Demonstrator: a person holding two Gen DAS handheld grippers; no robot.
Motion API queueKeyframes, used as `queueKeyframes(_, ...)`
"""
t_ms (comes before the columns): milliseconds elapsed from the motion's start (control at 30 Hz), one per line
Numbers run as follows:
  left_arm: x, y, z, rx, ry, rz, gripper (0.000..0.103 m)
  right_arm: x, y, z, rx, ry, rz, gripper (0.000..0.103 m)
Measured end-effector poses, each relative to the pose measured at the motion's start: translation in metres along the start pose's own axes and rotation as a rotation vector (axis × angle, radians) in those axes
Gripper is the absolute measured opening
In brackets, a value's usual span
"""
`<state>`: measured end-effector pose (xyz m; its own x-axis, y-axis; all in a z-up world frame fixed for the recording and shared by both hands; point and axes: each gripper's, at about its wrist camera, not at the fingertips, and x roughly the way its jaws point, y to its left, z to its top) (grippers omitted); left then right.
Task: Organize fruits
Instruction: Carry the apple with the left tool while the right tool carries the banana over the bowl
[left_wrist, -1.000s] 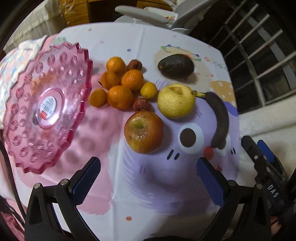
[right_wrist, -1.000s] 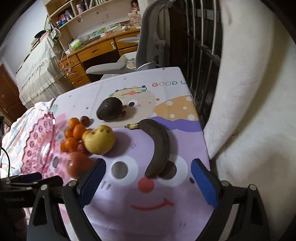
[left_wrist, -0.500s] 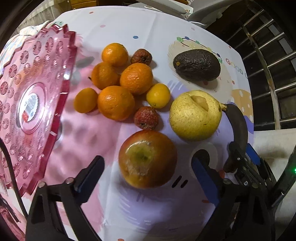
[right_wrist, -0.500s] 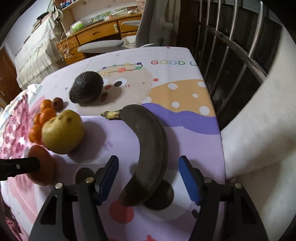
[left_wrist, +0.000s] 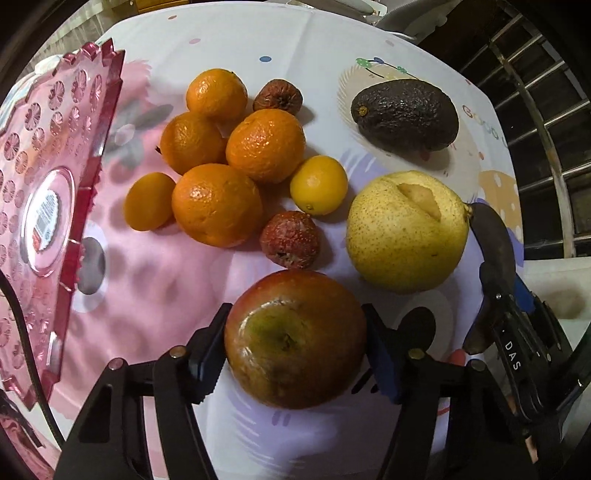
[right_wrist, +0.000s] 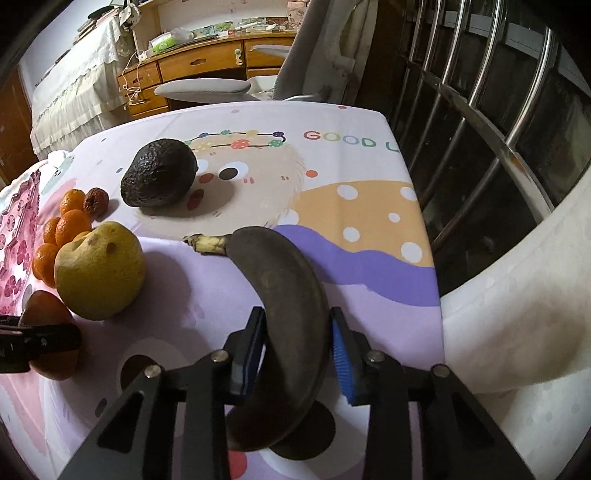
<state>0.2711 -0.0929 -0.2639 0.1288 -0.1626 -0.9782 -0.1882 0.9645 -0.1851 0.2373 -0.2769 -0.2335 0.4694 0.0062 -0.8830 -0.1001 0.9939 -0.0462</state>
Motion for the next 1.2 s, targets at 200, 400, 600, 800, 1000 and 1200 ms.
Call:
queueKeyframes(200,0.001,-0.001,-0.004,0.018,-0.024,-0.01,0.065,-0.001,0.0,0.0,0.008,-0.003,-0.002,0.032)
queueKeyframes(400,-0.009,0.007,-0.018,0.031,-0.061,-0.042,0.065,-0.005,0.002,0.0,0.014,-0.015,-0.028,0.031)
queueKeyframes(600,-0.037,0.006,-0.033,0.072,-0.137,-0.095,0.065,-0.016,0.003,0.002,0.018,-0.036,-0.044,0.031)
queueKeyframes(800,-0.081,0.012,-0.042,0.111,-0.216,-0.135,0.065,-0.038,0.006,0.005,0.043,-0.059,-0.062,0.031)
queueKeyframes(1000,-0.125,0.025,-0.047,0.17,-0.298,-0.217,0.065,-0.067,0.02,0.008,0.044,-0.112,-0.083,0.031)
queueKeyframes(1200,-0.154,0.05,-0.053,0.221,-0.321,-0.265,0.065,-0.098,0.047,0.01,0.072,-0.136,-0.079,0.031)
